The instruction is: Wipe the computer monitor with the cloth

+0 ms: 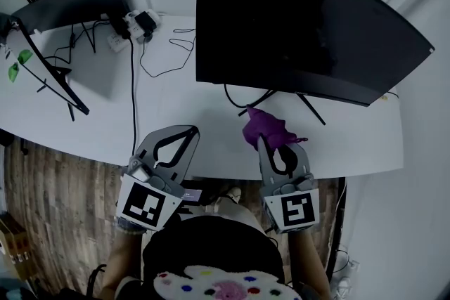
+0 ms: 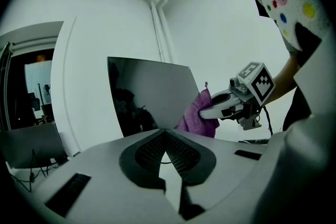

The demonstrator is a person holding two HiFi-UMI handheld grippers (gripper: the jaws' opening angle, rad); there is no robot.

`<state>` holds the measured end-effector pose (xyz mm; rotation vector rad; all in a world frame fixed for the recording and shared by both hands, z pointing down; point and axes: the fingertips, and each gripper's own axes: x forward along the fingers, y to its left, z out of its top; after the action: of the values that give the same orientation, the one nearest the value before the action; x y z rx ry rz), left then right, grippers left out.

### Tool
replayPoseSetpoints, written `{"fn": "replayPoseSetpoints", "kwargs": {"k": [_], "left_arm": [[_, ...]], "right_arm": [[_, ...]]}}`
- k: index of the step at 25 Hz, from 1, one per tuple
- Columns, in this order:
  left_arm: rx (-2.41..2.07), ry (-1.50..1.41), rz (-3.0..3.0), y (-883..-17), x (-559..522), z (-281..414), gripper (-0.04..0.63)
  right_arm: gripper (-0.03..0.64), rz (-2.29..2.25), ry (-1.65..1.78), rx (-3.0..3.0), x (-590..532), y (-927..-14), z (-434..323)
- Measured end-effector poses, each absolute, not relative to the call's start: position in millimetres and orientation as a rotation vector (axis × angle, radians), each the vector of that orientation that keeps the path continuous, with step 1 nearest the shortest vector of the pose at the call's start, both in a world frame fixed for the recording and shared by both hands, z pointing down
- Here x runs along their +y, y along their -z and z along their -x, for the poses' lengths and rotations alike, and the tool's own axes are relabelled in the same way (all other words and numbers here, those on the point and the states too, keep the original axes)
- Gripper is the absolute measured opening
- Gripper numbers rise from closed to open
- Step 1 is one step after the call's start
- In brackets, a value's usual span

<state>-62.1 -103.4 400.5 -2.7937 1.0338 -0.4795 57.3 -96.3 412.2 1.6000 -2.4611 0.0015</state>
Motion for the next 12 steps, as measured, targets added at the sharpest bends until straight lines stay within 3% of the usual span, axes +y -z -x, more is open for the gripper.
{"fn": "replayPoseSetpoints", "kwargs": {"k": [12], "left_arm": [[1.027,0.475,2.796,-400.8,-103.8,61.4,0.005]], "right_arm": [[0.060,-1.600,-0.008,-2.466,-96.2,-411.4,-54.2]]}}
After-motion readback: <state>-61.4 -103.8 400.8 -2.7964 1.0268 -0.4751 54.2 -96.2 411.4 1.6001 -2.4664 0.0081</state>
